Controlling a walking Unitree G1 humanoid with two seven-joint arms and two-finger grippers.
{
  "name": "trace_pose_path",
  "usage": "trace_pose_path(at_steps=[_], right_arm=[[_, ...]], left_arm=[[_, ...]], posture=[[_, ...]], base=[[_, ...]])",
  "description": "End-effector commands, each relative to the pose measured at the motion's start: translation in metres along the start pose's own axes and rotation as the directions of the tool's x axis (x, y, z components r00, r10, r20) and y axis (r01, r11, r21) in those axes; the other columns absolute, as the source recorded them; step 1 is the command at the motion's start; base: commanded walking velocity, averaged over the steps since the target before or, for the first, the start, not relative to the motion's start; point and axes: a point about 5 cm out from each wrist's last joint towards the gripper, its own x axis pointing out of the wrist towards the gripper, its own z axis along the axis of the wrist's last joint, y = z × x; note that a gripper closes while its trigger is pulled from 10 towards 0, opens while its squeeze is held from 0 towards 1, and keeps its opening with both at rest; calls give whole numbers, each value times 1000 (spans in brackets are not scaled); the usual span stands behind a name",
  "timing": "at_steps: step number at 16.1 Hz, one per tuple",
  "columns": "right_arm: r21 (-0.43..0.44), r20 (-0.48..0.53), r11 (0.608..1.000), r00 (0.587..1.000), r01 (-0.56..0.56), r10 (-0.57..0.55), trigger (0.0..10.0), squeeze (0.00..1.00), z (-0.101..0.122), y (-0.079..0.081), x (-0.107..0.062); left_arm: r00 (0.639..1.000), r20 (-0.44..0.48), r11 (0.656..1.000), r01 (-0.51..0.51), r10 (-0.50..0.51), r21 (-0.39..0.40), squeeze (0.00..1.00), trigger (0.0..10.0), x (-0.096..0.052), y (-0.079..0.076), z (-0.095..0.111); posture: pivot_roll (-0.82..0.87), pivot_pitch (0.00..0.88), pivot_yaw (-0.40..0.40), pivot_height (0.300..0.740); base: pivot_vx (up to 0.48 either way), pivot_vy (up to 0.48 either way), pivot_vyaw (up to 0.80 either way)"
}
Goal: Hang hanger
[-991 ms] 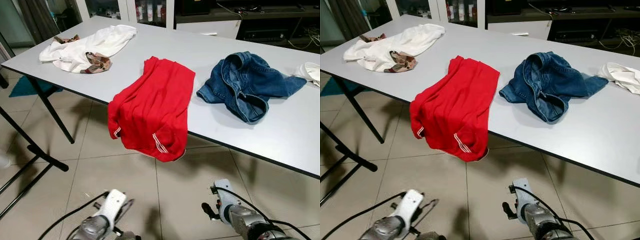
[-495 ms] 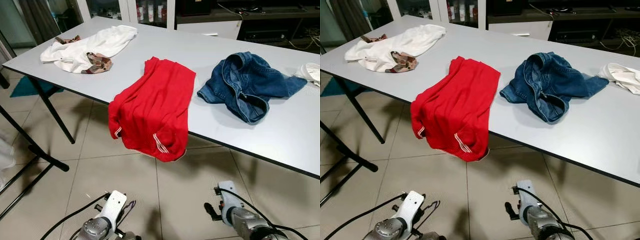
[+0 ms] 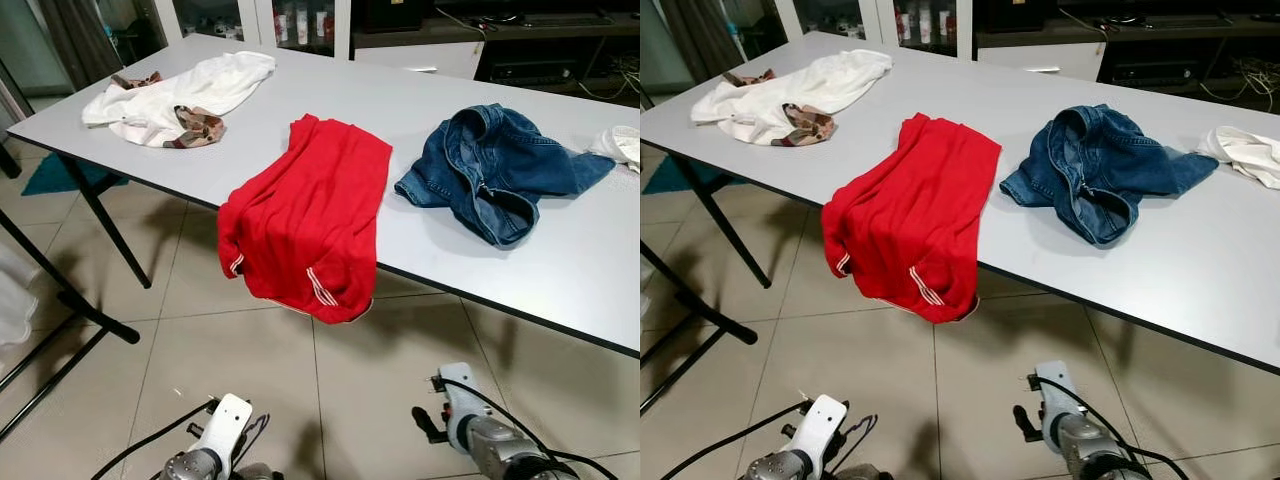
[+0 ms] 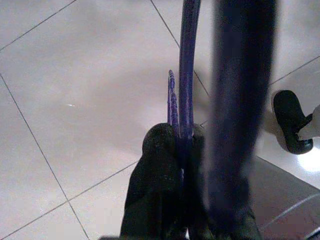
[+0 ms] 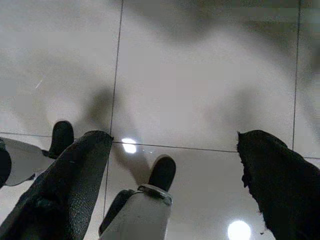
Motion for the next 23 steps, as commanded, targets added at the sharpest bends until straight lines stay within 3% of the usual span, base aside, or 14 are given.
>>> trace_pose_path(at_steps=[1, 9, 13, 17, 19, 21, 22, 23], right_arm=[[20, -1, 1000, 1000, 14, -14, 10000, 0, -5, -3, -1], [34, -28, 999, 999, 22, -21, 10000, 0, -20, -2, -3], [-4, -19, 1000, 1000, 11, -11, 10000, 0, -12, -1, -1], [-3, -4, 999, 999, 41, -41, 10000, 0, -5, -11, -3], [31, 64, 999, 998, 18, -20, 10000, 0, 5, -9, -2], [20, 69, 999, 997, 37, -39, 10000, 0, 5, -7, -2], [81, 103, 996, 994, 30, -38, 10000, 0, 9, -6, -2], [68, 139, 998, 990, -10, 1, 10000, 0, 15, 0, -1]], left_arm=[[1000, -20, 1000, 5, -5, 16, 0, 10000, -1, -1, -5], [1000, -25, 999, 16, -15, 42, 0, 10000, -1, -1, -5], [1000, -27, 1000, 8, -7, 25, 0, 10000, -2, -3, -8], [1000, -26, 1000, 6, -6, 16, 0, 10000, -1, -7, -7], [1000, 12, 1000, -2, 2, 17, 0, 10000, 1, -4, 1], [999, 2, 999, -37, 37, 22, 0, 10000, 0, 1, -1], [999, 33, 999, -30, 30, -13, 0, 10000, 0, 1, 2], [998, 67, 1000, -21, 21, -5, 0, 10000, 1, 0, 8]], posture=[[-55, 0, 70, 736], [-50, 0, 69, 736], [-38, 0, 56, 736], [-38, 0, 49, 736], [-33, 0, 56, 736], [-50, 0, 64, 736], [-46, 0, 66, 736], [-37, 0, 60, 736]], base=[[0, 0, 0], [0, 0, 0], [0, 0, 0], [0, 0, 0], [0, 0, 0], [0, 0, 0], [0, 0, 0], [0, 0, 0]])
